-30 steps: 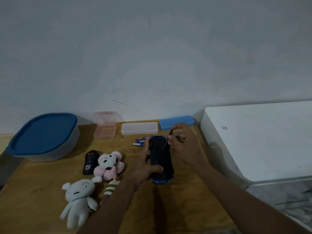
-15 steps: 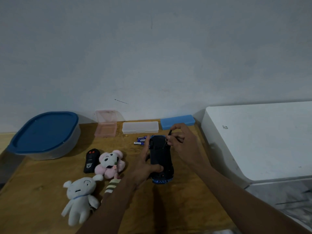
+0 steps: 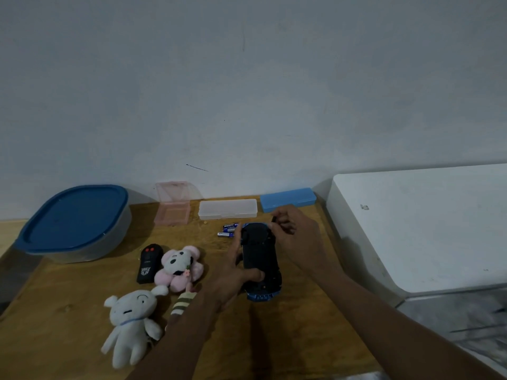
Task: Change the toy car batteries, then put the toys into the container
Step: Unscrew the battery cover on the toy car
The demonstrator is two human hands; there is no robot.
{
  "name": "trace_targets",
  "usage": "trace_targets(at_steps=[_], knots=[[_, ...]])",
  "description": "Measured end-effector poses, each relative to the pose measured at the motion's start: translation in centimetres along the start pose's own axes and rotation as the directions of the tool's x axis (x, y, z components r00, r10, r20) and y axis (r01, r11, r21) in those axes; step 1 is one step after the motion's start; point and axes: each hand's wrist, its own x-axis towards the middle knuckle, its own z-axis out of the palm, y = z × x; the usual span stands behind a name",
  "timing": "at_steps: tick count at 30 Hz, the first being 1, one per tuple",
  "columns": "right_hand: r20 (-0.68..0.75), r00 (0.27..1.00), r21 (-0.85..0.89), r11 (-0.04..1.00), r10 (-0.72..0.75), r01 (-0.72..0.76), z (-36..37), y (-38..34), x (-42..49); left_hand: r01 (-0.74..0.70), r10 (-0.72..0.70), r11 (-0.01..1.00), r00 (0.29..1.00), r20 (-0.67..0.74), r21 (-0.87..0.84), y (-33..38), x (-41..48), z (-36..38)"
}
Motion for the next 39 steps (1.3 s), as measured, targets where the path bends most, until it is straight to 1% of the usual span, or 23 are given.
trace_targets(at_steps=[3, 5, 11, 16, 19, 23, 27, 30, 34, 39], knots=[[0.022, 1.000, 0.008, 1.000, 0.010, -0.010, 0.1, -0.2, 0.0, 0.003, -0.003, 1.000, 1.000, -0.009, 0.008, 0.0, 0.0, -0.2], [0.010, 1.000, 0.005, 1.000, 0.017, -0.017, 0.2, -0.3, 0.0, 0.000, 0.000, 1.000, 1.000, -0.009, 0.013, -0.1, 0.1, -0.3], [0.031, 0.999, 0.026, 1.000, 0.011, -0.012, 0.4, -0.5, -0.1, 0.000, 0.000, 1.000, 1.000, 0.016, 0.012, -0.4, -0.1, -0.3], [0.006, 1.000, 0.024, 1.000, -0.010, 0.009, 0.5, -0.7, -0.2, 0.003, -0.004, 1.000, 1.000, 0.023, 0.023, -0.5, -0.2, -0.4], [0.015, 0.999, 0.004, 0.999, -0.038, 0.038, 0.7, -0.9, -0.2, 0.004, -0.005, 1.000, 1.000, 0.026, 0.025, -0.5, -0.3, -0.4], [-0.004, 1.000, 0.001, 1.000, 0.008, -0.008, 0.7, -1.2, -0.2, 0.009, -0.009, 1.000, 1.000, 0.024, 0.024, -0.4, -0.4, -0.4], [0.002, 1.000, -0.021, 1.000, -0.014, 0.014, 0.7, -1.2, -0.2, 0.016, -0.017, 1.000, 1.000, 0.024, 0.025, -0.2, -0.5, -0.3], [0.027, 1.000, -0.022, 1.000, 0.007, -0.007, 0.7, -1.4, -0.2, 0.007, -0.007, 0.999, 1.000, 0.018, 0.040, -0.2, -0.6, -0.3], [0.012, 1.000, -0.042, 0.999, -0.020, 0.021, 0.8, -1.7, -0.2, 0.000, -0.001, 0.999, 1.000, 0.016, 0.033, -0.1, -0.8, -0.3], [0.002, 1.000, -0.048, 0.999, 0.005, -0.005, 0.7, -1.9, -0.3, -0.010, 0.009, 0.999, 1.000, 0.018, 0.048, -0.1, -0.9, -0.2]])
